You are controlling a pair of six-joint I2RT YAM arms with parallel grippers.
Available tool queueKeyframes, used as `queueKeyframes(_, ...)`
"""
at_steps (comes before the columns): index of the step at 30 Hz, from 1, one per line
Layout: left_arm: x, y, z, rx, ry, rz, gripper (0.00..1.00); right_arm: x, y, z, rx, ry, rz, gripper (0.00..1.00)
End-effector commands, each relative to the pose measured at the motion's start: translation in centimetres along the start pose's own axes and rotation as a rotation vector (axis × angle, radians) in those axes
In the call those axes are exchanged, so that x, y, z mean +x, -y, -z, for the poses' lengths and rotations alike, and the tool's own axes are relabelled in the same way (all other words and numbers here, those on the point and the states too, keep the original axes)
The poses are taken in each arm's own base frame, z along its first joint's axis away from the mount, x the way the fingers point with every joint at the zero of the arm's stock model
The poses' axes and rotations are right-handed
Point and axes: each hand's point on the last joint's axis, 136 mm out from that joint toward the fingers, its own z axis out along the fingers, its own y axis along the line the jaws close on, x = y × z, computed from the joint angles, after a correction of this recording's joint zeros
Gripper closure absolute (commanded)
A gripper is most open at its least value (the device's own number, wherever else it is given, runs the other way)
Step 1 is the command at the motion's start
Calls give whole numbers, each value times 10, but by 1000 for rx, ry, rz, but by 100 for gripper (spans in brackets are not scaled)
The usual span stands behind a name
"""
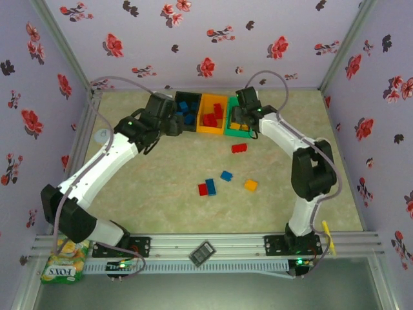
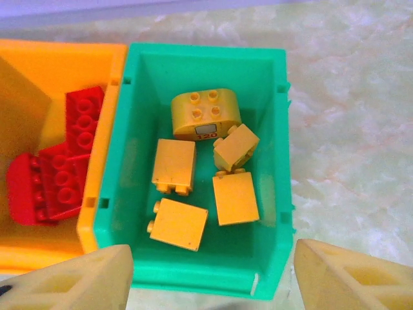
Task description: Sort the legos into containers by color
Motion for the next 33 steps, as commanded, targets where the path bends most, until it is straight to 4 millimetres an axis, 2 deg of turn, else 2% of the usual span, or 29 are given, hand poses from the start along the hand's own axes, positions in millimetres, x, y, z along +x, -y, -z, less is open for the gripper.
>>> queueKeyframes(1,1,15,-2,17,-10,-47,32,-2,7,22,-29,14,-88,33)
queueKeyframes(3,7,30,-5,53,-27,-51,32,4,13,31,-33,17,-135,33)
queueKeyframes(6,31,67,-11,128,-90,-76,32,10,15,43,-84,43,-170,33)
queueKeyframes(10,75,115,-22,187,-183,-138,32,13,38,60,-9,46,-157,33)
queueKeyframes(13,100,143,-28,219,-238,-176,33,17,54,67,-8,52,-186,32)
queueKeyframes(22,156,237,-28,386,-366,-289,33,46,122,75,68,23,-299,32)
queueKeyframes(27,184,263,-34,416,-440,-316,31,52,147,82,93,27,-345,32)
queueKeyframes(33,207,281,-40,428,-518,-366,27,57,153,81,87,17,-359,32)
